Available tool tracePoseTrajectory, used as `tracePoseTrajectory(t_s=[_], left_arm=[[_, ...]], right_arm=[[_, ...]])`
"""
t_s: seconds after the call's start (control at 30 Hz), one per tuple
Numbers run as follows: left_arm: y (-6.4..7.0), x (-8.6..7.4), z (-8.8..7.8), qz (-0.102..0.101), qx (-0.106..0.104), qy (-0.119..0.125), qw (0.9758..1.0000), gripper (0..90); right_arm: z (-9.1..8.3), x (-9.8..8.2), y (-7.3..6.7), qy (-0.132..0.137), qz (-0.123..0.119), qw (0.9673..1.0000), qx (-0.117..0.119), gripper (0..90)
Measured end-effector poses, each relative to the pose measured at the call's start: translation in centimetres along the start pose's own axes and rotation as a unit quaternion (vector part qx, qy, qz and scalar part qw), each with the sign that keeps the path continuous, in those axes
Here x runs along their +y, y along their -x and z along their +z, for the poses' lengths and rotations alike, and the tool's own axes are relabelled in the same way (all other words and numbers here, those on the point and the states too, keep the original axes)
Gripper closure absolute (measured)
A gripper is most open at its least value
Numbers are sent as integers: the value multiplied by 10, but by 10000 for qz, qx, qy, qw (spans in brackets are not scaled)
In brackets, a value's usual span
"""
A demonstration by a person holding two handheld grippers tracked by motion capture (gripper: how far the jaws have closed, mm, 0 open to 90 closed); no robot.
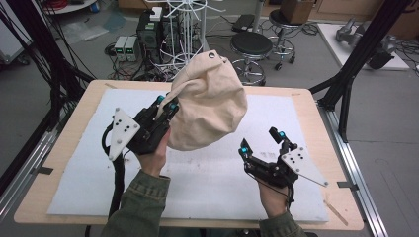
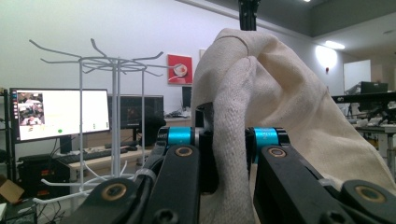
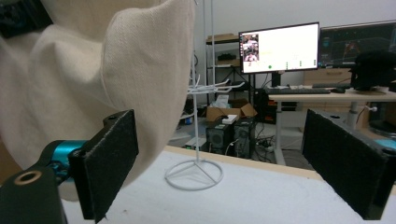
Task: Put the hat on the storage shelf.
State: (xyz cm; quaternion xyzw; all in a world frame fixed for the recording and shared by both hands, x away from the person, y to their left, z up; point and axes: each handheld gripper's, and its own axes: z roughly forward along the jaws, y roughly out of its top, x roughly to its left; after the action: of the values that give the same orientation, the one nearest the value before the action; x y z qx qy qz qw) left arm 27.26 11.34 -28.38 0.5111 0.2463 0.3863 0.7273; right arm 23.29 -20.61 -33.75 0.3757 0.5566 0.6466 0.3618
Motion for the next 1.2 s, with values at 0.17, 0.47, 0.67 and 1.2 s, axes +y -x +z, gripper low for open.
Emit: tracePoseTrajectory(t_s=[0.17, 0.47, 0.67, 1.2], left_arm=[[3, -2, 2, 16, 54, -10, 10000, 850], [6, -4, 2, -55, 88, 72, 9999, 850], [8, -4, 3, -131, 111, 166, 9997, 850], [10, -6, 4, -436, -60, 285, 9986, 850]], right_arm=[[7, 3, -9, 33, -95, 9999, 138, 102], [24, 6, -26, 51, -17, 9997, 220, 102], [35, 7, -32, 128, 155, 9995, 256, 102], [46, 8, -30, 308, 209, 9978, 540, 103]])
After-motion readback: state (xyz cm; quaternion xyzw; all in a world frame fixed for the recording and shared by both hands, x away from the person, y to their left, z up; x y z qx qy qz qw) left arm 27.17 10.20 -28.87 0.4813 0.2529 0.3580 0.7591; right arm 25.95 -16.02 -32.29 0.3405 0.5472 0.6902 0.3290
